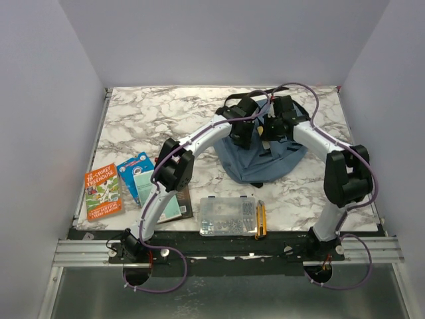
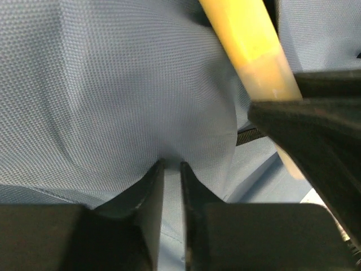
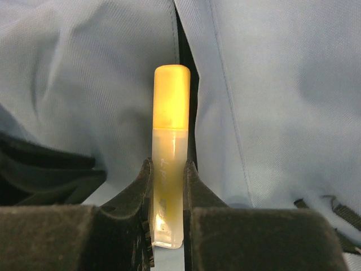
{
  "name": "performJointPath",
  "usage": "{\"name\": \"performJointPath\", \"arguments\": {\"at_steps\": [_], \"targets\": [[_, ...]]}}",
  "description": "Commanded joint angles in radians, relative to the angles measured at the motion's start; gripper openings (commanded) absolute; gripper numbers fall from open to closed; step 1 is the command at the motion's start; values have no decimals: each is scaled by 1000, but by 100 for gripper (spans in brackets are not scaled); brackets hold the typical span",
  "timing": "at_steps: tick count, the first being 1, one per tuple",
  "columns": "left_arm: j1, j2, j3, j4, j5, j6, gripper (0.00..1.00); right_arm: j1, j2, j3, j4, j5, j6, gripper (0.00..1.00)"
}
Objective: Pack the student bag
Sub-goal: Place the stationery in the student bag.
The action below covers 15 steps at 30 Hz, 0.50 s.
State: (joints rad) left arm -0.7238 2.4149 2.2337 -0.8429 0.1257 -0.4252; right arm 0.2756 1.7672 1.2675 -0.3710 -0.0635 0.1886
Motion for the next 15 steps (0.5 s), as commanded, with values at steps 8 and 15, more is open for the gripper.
{"name": "performJointPath", "arguments": {"at_steps": [8,15], "targets": [[21,14,1,-30,107,3,0,7,218,288,-316,317,-94,1],[43,-32,-27,-30,193,-32,0,14,211,234,-224,233,-341,1]]}}
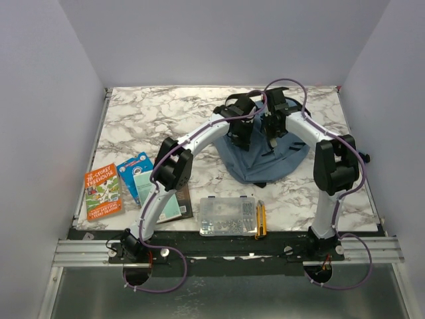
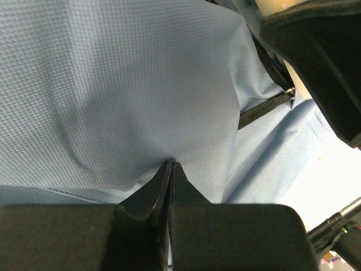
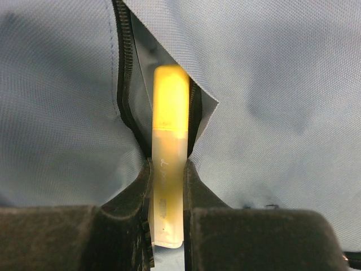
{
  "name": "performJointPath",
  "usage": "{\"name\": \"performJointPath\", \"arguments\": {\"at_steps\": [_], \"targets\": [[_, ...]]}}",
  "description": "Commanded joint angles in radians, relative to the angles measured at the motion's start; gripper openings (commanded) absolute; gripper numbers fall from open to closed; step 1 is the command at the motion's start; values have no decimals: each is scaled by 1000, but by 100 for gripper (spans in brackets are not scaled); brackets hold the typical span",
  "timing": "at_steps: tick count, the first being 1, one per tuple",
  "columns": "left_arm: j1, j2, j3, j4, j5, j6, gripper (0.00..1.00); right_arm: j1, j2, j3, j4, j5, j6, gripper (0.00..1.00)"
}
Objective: Pack the student bag
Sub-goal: Place the stationery in the student bag.
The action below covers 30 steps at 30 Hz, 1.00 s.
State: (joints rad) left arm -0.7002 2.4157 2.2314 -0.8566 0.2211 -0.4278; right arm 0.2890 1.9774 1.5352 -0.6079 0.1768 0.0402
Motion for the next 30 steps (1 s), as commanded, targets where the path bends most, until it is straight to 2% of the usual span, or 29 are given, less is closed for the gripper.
{"name": "performJointPath", "arguments": {"at_steps": [1,8,10,13,15,19,22,23,26,30], "targets": [[31,-45,-34,-16,121,-37,1,2,-18,-68,64,-32,-233,1],[108,-220,-225,13,169,-39,30,2,-41,-114,229,-166,-407,1],[134,-256,-292,27,218,-43,32,2,-51,-130,279,-171,-430,1],[155,-295,-369,63,206,-23,34,2,-64,-172,359,-171,-484,1],[164,-283,-365,59,174,-3,35,2,-74,-211,438,-227,-523,1],[176,-243,-343,51,198,-4,35,2,-91,-291,596,-288,-551,1],[176,-229,-338,47,208,-5,35,2,-93,-313,702,-323,-514,1],[176,-226,-337,47,209,-6,35,2,-89,-305,701,-331,-493,4],[172,-227,-339,47,209,-5,35,2,-89,-306,697,-328,-423,28],[167,-229,-336,46,214,-3,35,2,-96,-308,647,-249,-329,43]]}}
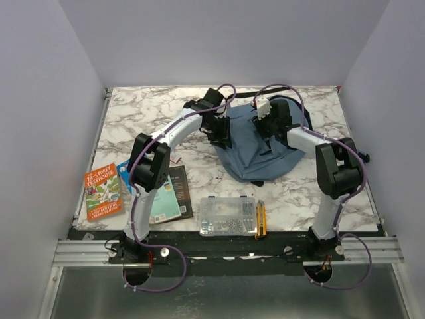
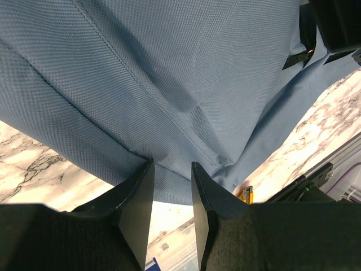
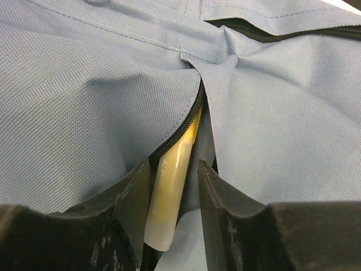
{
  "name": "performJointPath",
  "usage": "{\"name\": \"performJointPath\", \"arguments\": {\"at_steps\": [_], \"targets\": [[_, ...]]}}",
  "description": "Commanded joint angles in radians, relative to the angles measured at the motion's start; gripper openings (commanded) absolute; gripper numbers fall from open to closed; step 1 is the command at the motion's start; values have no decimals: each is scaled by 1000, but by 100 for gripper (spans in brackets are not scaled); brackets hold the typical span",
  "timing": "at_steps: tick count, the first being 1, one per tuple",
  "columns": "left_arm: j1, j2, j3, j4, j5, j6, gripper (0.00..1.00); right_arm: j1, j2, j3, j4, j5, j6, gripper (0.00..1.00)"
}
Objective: Pack the student bag
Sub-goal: Place the stationery in the student bag.
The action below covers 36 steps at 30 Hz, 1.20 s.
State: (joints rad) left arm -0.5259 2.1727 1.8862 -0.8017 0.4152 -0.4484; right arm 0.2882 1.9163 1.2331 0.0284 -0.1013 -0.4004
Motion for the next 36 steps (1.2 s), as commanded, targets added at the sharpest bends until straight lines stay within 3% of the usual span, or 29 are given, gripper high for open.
{"name": "performJointPath", "arguments": {"at_steps": [1,3,9,11,16,19,30,36], "targets": [[-8,13,10,-8,22,17,35,3,-45,-8,-8,43,133,48],[-13,14,12,-8,23,17,35,3,-72,-24,-24,60,198,56],[-23,12,14,-8,26,17,35,1,-137,-43,-89,96,358,58],[-25,7,14,-8,28,18,35,2,-144,-29,-119,82,412,51],[-25,-2,16,-8,25,20,35,1,-117,-10,-111,95,585,16],[-25,-7,14,-10,32,20,36,2,-62,22,-127,123,606,1],[-25,-24,14,-8,51,19,36,1,91,121,-231,315,572,1],[-26,-39,14,-8,62,27,37,2,81,95,-210,157,602,1]]}}
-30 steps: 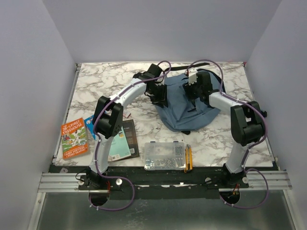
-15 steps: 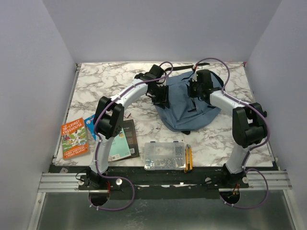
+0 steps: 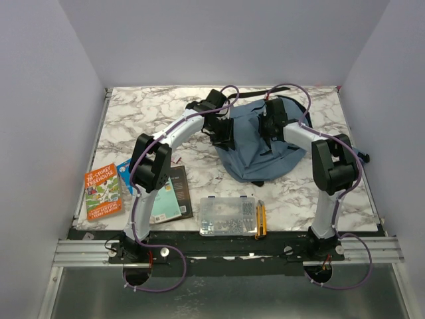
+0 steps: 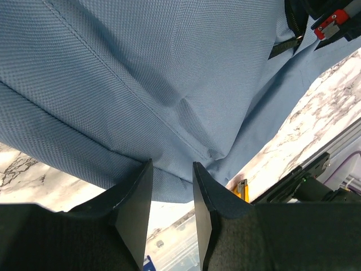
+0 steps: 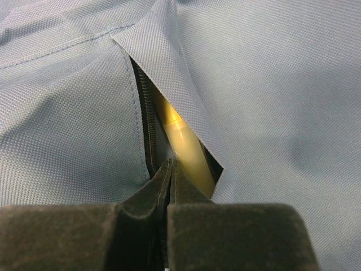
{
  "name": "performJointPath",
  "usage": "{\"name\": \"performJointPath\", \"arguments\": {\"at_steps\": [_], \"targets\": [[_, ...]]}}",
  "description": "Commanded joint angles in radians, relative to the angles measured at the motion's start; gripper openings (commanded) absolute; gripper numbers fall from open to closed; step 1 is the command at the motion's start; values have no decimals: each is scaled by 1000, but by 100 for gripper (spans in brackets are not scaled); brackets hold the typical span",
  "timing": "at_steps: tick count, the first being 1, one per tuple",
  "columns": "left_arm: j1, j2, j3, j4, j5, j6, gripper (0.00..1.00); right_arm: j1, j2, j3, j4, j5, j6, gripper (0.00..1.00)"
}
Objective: Pack the student bag
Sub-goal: Place the stationery in the student bag.
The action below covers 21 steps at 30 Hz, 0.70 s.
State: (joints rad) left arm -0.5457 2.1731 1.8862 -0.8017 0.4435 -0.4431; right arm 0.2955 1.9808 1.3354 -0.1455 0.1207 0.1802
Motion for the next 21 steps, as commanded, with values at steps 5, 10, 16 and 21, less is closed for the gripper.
{"name": "performJointPath", "arguments": {"at_steps": [5,10,16,21], "targets": [[-6,-56,10,-8,35,29,38,-6,-75,-59,23,-107,59,1],[-7,-81,6,-7,38,29,38,-6,-97,-31,-30,-49,39,1],[-10,-90,-2,-4,49,27,38,-7,-58,-2,-54,23,33,1],[-10,-96,-5,-1,49,27,39,-7,-17,8,-64,95,3,1]]}}
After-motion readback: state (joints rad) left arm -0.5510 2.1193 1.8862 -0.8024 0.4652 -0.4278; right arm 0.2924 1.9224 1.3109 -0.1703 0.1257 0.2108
